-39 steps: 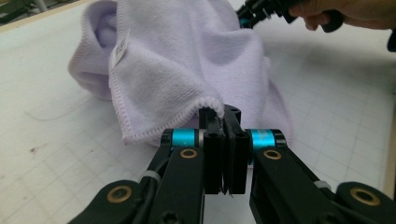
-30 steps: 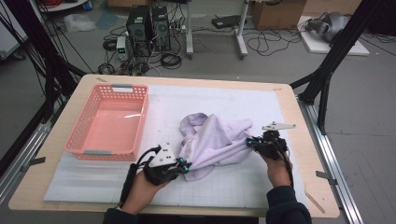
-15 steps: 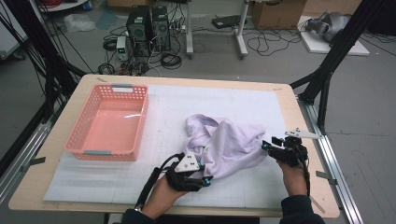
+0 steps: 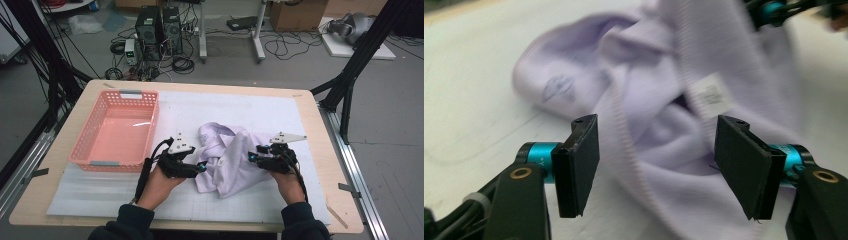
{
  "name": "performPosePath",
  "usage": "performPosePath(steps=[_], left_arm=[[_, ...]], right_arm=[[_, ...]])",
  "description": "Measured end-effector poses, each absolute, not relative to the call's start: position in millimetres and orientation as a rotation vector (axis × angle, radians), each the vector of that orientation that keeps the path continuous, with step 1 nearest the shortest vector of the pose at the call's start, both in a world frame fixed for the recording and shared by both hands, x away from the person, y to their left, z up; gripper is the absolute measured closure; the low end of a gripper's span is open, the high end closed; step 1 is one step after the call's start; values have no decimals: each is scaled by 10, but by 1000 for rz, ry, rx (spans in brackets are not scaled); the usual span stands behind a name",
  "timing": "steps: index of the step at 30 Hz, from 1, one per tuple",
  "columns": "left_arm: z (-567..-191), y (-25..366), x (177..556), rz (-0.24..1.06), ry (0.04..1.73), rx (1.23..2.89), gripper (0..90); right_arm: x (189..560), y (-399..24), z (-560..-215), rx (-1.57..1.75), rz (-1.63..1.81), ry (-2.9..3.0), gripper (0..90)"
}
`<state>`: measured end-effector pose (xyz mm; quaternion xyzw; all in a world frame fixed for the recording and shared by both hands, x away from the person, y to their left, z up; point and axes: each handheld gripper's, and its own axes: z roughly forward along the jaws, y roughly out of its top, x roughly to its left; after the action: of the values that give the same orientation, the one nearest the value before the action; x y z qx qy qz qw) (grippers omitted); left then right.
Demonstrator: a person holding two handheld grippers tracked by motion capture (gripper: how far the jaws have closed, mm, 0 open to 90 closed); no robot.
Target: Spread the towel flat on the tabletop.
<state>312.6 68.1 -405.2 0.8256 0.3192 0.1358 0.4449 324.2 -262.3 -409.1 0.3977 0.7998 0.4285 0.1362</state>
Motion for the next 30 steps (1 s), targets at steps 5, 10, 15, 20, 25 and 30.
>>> performPosePath(steps=[5, 10, 15, 20, 25, 30], left_arm=[[-4206, 542, 3279, 299, 823, 2135, 444], [-4290, 458, 3319, 328, 779, 2194, 851], [-4250, 543, 3355, 404, 811, 2150, 872], [-4176, 633, 3372, 472, 845, 2093, 875], [-4095, 689, 3375, 519, 849, 2054, 875], [-4056, 752, 3371, 520, 853, 2010, 874]], right_arm=[[3192, -2659, -4141, 1124, 1242, 2383, 845], [3073, -2788, -4144, 1110, 1244, 2396, 851], [2893, -2991, -4131, 1122, 1201, 2386, 853], [2741, -3228, -4102, 1146, 1151, 2352, 854], [2576, -3482, -4086, 1193, 1079, 2324, 854], [2481, -3644, -4055, 1225, 1067, 2299, 835]])
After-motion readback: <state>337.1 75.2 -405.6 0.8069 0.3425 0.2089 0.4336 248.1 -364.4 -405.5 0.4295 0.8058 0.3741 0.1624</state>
